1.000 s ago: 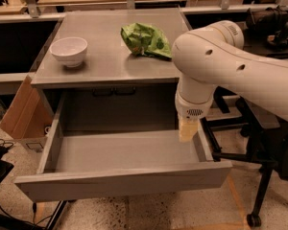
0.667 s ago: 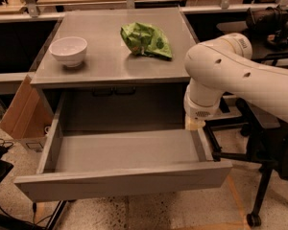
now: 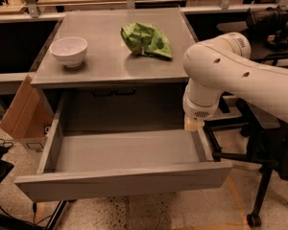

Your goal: Open top drawer

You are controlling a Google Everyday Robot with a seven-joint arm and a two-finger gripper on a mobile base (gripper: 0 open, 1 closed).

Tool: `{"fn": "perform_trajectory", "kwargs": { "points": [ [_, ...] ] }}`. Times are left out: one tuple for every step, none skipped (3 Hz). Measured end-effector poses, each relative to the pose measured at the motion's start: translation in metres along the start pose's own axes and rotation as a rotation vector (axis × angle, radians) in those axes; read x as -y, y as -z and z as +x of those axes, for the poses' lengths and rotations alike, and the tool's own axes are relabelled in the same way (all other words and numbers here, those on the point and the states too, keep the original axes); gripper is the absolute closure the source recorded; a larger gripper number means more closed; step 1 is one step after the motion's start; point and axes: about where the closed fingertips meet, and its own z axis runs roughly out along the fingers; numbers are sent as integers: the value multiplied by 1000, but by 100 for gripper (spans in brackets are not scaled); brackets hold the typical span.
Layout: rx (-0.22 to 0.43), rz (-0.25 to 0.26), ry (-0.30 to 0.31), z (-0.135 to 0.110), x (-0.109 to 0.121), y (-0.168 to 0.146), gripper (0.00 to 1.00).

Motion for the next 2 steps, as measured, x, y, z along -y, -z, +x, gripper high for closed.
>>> {"fn": "perform_trajectory", "kwargs": {
  "points": [
    [16, -20, -11, -2, -9, -21, 100],
    [43, -38, -29, -6, -25, -56, 100]
  ]
}}
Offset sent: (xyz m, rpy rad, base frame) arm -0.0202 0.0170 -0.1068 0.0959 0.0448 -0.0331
